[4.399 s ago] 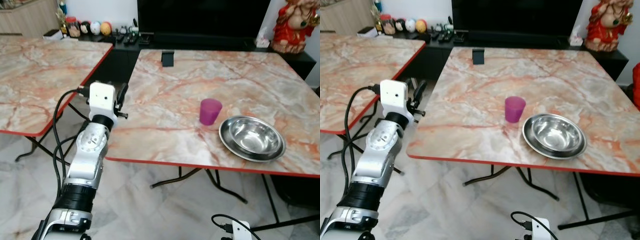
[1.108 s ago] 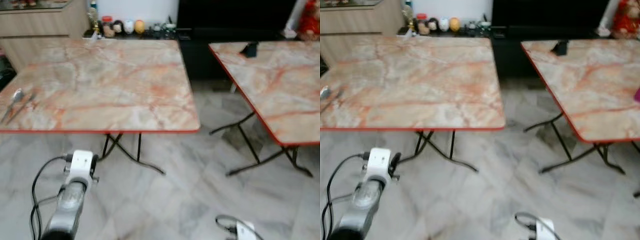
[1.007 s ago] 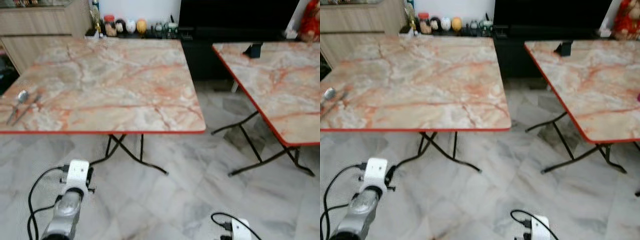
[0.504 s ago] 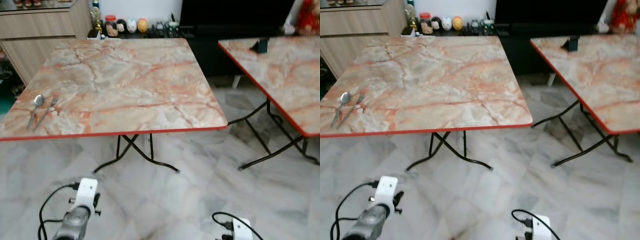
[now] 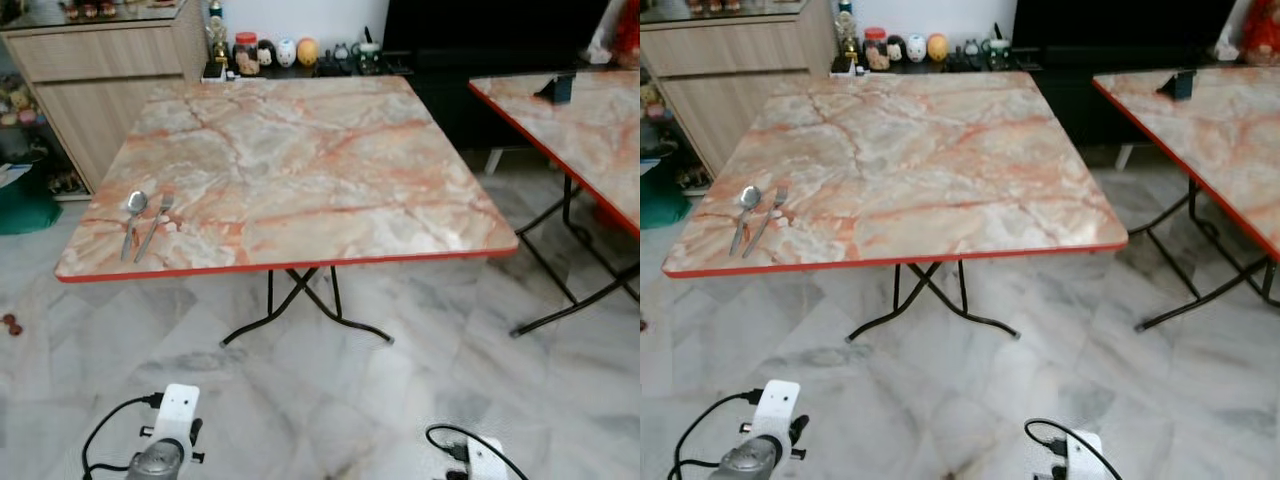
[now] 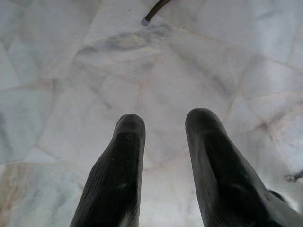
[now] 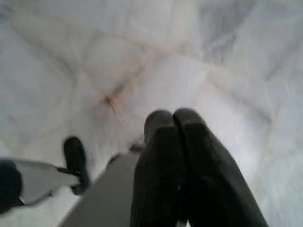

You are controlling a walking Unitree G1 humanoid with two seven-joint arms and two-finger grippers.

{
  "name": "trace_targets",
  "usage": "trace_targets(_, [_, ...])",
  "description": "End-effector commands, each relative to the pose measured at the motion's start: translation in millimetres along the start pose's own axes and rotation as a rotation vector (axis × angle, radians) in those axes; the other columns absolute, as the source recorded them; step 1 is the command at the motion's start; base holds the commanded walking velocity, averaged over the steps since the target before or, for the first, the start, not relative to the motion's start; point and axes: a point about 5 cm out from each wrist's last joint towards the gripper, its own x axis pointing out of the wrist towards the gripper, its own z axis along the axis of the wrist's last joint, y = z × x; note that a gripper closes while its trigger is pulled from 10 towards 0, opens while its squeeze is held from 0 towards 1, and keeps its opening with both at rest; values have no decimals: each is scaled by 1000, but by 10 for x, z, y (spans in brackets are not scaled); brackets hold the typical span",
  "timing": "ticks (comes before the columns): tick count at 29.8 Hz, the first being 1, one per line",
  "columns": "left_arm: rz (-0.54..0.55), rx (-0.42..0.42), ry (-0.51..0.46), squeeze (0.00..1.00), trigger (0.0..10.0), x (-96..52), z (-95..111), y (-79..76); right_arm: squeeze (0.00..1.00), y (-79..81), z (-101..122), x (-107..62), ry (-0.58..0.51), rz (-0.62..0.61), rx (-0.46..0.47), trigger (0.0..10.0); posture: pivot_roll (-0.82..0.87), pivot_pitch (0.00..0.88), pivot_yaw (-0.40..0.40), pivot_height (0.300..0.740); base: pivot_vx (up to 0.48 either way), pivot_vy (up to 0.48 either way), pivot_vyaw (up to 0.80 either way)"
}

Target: Setting the table

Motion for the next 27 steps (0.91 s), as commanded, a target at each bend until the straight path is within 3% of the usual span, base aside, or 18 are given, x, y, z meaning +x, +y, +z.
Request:
trace_targets(1, [23,-4,29,0,10000,-13,-67,66,0,45,47,16,-15,3,4,10000,44,0,-14,740,0,322,0])
trace_targets(27, [47,-10,52,0,10000,-35,-149,88,0,59,67,22,-18,9,11,10000,72,2,-7,740,0,322,0])
